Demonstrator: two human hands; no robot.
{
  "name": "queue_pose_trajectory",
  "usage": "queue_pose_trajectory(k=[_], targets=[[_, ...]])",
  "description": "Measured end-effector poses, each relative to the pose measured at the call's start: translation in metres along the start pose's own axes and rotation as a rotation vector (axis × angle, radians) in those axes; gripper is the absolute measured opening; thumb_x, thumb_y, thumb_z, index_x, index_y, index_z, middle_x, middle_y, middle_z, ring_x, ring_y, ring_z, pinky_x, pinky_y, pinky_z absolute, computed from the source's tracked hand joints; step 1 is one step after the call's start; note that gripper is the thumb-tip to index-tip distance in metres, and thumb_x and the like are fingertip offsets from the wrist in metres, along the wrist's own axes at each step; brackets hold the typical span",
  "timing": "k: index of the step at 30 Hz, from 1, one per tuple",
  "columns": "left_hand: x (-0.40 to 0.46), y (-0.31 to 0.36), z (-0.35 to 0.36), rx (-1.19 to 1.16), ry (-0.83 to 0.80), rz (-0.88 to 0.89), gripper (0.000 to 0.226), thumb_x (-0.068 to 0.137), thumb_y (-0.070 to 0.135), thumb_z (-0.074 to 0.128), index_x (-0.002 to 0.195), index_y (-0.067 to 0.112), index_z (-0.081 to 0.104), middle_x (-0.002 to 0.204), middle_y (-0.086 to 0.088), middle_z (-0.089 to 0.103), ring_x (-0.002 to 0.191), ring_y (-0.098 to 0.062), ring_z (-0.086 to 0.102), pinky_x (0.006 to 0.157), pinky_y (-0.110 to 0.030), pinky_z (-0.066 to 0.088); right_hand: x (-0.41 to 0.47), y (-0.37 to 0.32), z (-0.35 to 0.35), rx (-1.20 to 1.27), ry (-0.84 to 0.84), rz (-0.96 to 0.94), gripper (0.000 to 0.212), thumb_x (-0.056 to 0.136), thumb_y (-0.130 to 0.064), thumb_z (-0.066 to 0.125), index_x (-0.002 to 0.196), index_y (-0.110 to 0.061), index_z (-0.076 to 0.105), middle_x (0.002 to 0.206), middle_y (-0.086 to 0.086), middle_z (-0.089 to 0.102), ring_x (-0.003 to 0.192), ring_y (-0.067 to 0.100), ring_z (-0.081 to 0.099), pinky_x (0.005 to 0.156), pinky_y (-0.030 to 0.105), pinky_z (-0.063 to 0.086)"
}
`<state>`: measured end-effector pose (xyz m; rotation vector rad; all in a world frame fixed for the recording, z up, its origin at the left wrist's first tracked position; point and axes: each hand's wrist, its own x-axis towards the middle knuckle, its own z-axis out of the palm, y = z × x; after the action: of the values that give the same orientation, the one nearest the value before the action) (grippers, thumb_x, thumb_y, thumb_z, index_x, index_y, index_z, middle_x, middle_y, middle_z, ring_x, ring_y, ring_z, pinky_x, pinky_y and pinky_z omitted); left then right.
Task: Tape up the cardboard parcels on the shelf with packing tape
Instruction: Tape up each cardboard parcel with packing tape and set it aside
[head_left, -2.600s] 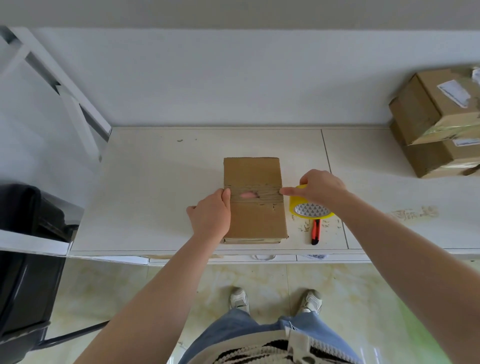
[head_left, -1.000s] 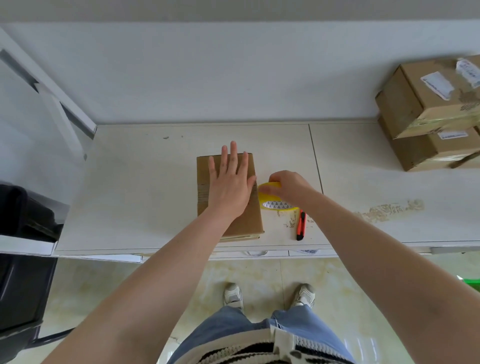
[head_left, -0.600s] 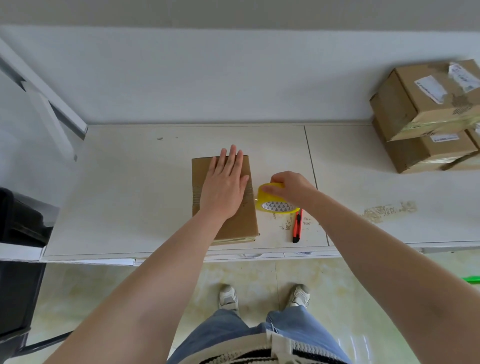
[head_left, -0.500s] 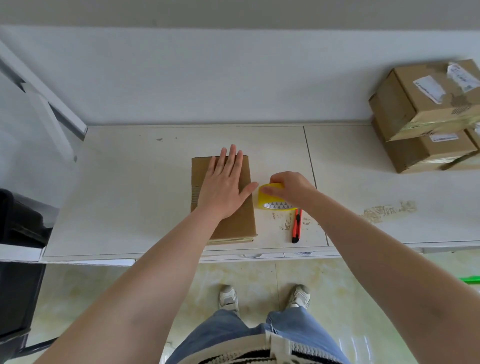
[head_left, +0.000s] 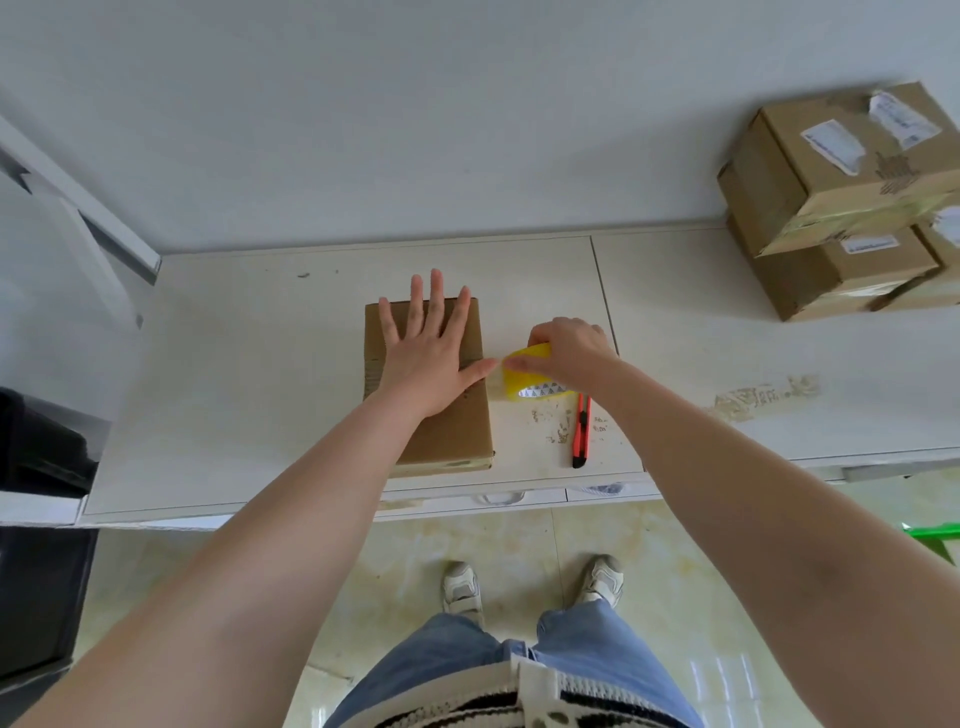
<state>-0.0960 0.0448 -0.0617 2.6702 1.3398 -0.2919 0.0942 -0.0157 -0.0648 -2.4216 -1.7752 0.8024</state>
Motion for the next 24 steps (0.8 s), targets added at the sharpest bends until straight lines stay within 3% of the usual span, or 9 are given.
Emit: queue_pose_trajectory(k=[3,6,9,11,13,16,18,22,24], targets=[[-0.003,0.011,-0.005,-0.067,-0.006,-0.099,0.097,0.09,0.074,0.032,0.153,0.024,-0.024,0.157,-0.014,-0.035,0.143,-0.034,-0.034,0.107,-0.061,-0.021,-0.003,-0.002,0.002,-0.03,0.048,0.082,0.062,0.08,-0.076,0.052,0.115,-0.025,0.061,0.114,0.001,0.055,0.113,0.022,0.049,0.097,0.036,0.034],[-0.007,0.018,-0.003,-0.201,-0.033,-0.165,0.095,0.094,0.067,0.038,0.155,0.023,-0.019,0.158,-0.015,-0.032,0.145,-0.034,-0.032,0.111,-0.063,-0.016,-0.009,-0.002,0.004,0.119,0.137,0.112,0.059,0.086,-0.07,0.051,0.122,-0.024,0.057,0.128,0.003,0.051,0.125,0.024,0.043,0.103,0.038,0.033],[-0.012,0.018,0.001,-0.243,0.026,-0.157,0.091,0.094,0.066,0.036,0.157,0.022,-0.012,0.16,-0.014,-0.027,0.147,-0.032,-0.028,0.112,-0.063,-0.015,-0.02,0.012,0.017,0.47,0.442,0.228,0.04,0.095,-0.049,0.051,0.117,-0.016,0.057,0.122,0.004,0.054,0.117,0.024,0.049,0.097,0.038,0.041],[-0.013,0.02,0.003,-0.24,0.069,-0.143,0.089,0.094,0.067,0.035,0.158,0.022,-0.007,0.162,-0.013,-0.024,0.148,-0.031,-0.026,0.112,-0.063,-0.014,-0.032,0.028,0.033,0.615,0.554,0.412,0.028,0.097,-0.036,0.054,0.111,-0.012,0.055,0.115,0.007,0.057,0.11,0.027,0.053,0.091,0.04,0.045],[-0.014,0.024,0.004,-0.234,0.082,-0.126,0.088,0.093,0.067,0.034,0.158,0.022,-0.004,0.163,-0.013,-0.021,0.148,-0.03,-0.025,0.113,-0.062,-0.014,-0.045,0.038,0.052,0.65,0.465,0.553,0.026,0.095,-0.038,0.057,0.107,-0.016,0.05,0.114,0.007,0.057,0.108,0.029,0.055,0.088,0.044,0.049],[-0.015,0.027,0.007,-0.231,0.102,-0.128,0.086,0.094,0.066,0.036,0.159,0.021,0.001,0.164,-0.012,-0.018,0.149,-0.03,-0.022,0.113,-0.063,-0.013,-0.051,0.04,0.07,0.514,0.323,0.552,0.027,0.093,-0.03,0.063,0.109,-0.014,0.048,0.115,0.007,0.056,0.105,0.028,0.056,0.085,0.044,0.052],[-0.017,0.026,0.009,-0.237,0.13,-0.143,0.084,0.095,0.063,0.038,0.159,0.019,0.005,0.164,-0.013,-0.014,0.15,-0.03,-0.019,0.114,-0.063,-0.012,-0.048,0.042,0.07,0.484,0.312,0.557,0.025,0.095,-0.017,0.06,0.115,-0.008,0.047,0.114,0.011,0.057,0.1,0.029,0.058,0.077,0.041,0.051],[-0.022,0.022,0.008,-0.273,0.134,-0.194,0.084,0.095,0.059,0.042,0.159,0.016,0.008,0.165,-0.013,-0.01,0.151,-0.03,-0.016,0.114,-0.061,-0.011,-0.044,0.054,0.053,0.56,0.296,0.625,0.019,0.098,-0.013,0.056,0.114,-0.004,0.059,0.106,0.013,0.066,0.087,0.028,0.061,0.072,0.037,0.051],[-0.023,0.021,0.007,-0.307,0.116,-0.221,0.084,0.096,0.059,0.043,0.159,0.016,0.008,0.165,-0.013,-0.011,0.151,-0.029,-0.016,0.115,-0.061,-0.011,-0.044,0.053,0.032,0.658,0.393,0.596,0.016,0.095,-0.011,0.06,0.109,-0.005,0.065,0.096,0.008,0.068,0.08,0.024,0.06,0.069,0.033,0.05]])
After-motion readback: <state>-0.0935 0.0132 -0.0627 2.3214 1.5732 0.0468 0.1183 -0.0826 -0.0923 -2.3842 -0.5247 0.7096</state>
